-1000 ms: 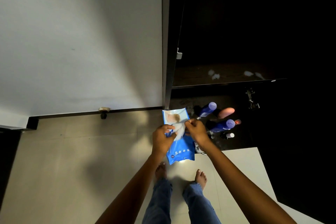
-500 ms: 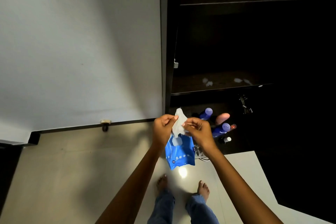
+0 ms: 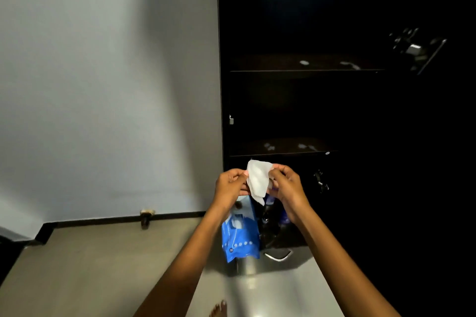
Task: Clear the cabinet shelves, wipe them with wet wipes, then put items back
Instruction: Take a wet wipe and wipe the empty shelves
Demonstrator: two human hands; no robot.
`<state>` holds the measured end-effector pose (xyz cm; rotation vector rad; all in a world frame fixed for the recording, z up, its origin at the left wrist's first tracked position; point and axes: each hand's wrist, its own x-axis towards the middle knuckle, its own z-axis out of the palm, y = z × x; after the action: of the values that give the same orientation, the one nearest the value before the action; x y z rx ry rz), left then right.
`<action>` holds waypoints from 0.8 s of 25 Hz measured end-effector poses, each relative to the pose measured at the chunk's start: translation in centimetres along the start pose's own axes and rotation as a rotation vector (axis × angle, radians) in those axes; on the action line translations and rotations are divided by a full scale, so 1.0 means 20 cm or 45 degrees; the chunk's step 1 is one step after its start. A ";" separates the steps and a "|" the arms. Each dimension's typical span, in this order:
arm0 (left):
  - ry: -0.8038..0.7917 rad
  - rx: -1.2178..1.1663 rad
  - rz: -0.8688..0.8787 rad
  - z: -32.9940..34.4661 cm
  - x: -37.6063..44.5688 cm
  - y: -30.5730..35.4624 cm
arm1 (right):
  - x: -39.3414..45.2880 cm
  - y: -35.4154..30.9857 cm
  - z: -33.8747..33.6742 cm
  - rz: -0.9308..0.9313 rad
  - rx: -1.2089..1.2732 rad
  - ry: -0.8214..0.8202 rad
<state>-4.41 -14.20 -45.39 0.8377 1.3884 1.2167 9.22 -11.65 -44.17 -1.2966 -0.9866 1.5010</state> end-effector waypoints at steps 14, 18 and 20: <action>-0.027 0.154 0.565 0.28 -0.53 0.63 | -0.44 -0.65 -0.19 -0.631 -0.487 -0.099; 0.019 0.141 0.511 0.27 -0.52 0.77 | -0.43 -0.80 -0.21 -0.453 -0.500 -0.188; -0.023 0.041 0.369 0.27 -0.49 0.82 | -0.41 -0.87 -0.21 -0.237 -0.393 -0.279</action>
<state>0.70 -18.47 -26.59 1.0982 1.3058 1.4050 16.07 -14.57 -25.86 -1.2258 -1.4869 1.4047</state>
